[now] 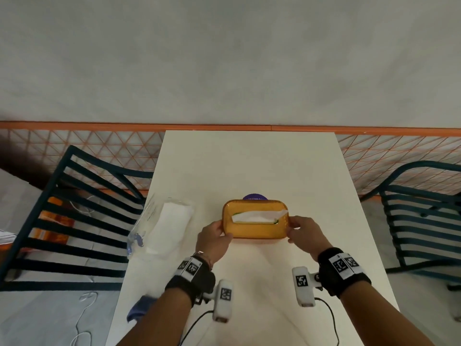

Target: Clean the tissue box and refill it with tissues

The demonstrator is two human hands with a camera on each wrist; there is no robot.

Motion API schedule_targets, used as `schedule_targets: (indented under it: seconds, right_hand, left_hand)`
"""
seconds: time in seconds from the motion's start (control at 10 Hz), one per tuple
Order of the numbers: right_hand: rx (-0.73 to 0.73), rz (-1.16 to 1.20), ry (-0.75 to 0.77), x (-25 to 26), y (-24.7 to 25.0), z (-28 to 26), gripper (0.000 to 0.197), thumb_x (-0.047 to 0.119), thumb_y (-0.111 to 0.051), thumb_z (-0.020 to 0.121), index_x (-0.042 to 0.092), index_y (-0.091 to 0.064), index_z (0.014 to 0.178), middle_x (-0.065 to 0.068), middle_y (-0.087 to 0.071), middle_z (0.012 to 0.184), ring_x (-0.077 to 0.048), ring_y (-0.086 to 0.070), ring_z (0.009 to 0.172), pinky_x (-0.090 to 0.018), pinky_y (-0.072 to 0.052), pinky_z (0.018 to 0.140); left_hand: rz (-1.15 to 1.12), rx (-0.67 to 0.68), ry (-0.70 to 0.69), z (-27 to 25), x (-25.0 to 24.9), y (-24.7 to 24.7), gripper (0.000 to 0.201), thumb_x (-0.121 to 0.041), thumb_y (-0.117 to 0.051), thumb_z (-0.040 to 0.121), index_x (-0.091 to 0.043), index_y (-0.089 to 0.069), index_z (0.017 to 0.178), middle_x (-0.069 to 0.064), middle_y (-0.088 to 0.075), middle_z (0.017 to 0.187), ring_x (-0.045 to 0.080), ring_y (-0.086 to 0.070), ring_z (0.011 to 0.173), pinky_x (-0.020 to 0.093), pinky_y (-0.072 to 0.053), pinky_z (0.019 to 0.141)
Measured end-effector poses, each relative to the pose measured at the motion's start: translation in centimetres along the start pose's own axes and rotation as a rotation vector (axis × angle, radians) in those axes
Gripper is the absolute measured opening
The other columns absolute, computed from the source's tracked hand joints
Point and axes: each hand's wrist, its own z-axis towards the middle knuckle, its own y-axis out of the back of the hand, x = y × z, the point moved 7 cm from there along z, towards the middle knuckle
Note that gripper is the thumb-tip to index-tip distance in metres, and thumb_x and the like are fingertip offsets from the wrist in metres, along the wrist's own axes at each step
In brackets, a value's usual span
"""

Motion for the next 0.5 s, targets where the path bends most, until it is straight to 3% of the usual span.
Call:
schedule_targets:
  seconds: [0.1,0.2,0.3,0.4,0.5]
  right_hand:
    - [0.004,-0.025,-0.012,0.3,1.0,1.9,0.022,0.006,-0.054,0.089,0.007,-0.073,0.101,-0.010,-0.077,0.094,-0.029,-0.075,0.080,-0.049,-0.060,0.087]
    - [0.011,-0.024,-0.025,0.3,1.3,3.2,0.024,0.006,-0.054,0.087,0.006,-0.074,0.100,-0.011,-0.077,0.090,-0.028,-0.074,0.080,-0.048,-0.060,0.087]
    - [0.017,0.063,-0.040,-0.4,1.3,4.2,0.026,0.008,-0.056,0.087,0.011,-0.074,0.105,-0.005,-0.076,0.091,-0.023,-0.074,0.079,-0.042,-0.061,0.084]
    - [0.023,0.134,-0.069,-1.2,1.1,4.5,0.029,0.010,-0.058,0.088,0.011,-0.072,0.113,-0.005,-0.075,0.092,-0.023,-0.072,0.080,-0.043,-0.062,0.086]
    - [-0.030,0.196,-0.104,-2.8,0.7,4.7,0.037,0.021,-0.058,0.096,0.007,-0.062,0.130,-0.006,-0.073,0.096,-0.023,-0.072,0.084,-0.043,-0.061,0.086]
  left_hand:
    - [0.007,-0.018,0.024,1.4,-1.3,-0.8,0.023,-0.021,-0.064,0.088,-0.024,-0.071,0.109,-0.005,-0.077,0.097,0.020,-0.069,0.094,0.036,-0.057,0.088]
    - [-0.005,-0.033,0.036,2.1,-1.9,-1.3,0.024,-0.022,-0.064,0.088,-0.024,-0.071,0.111,-0.006,-0.077,0.100,0.020,-0.069,0.096,0.036,-0.056,0.089]
    - [-0.047,-0.061,0.035,2.5,-1.9,-1.5,0.027,-0.024,-0.063,0.090,-0.025,-0.070,0.116,-0.006,-0.076,0.110,0.019,-0.069,0.102,0.037,-0.056,0.093]
    - [-0.068,-0.064,0.042,2.1,-1.5,-1.6,0.031,-0.030,-0.062,0.093,-0.029,-0.067,0.123,-0.009,-0.073,0.122,0.014,-0.067,0.108,0.035,-0.054,0.096]
    - [-0.129,-0.087,0.090,1.6,0.8,-1.7,0.053,-0.038,-0.063,0.092,-0.026,-0.055,0.143,-0.009,-0.064,0.138,0.015,-0.062,0.124,0.037,-0.048,0.109]
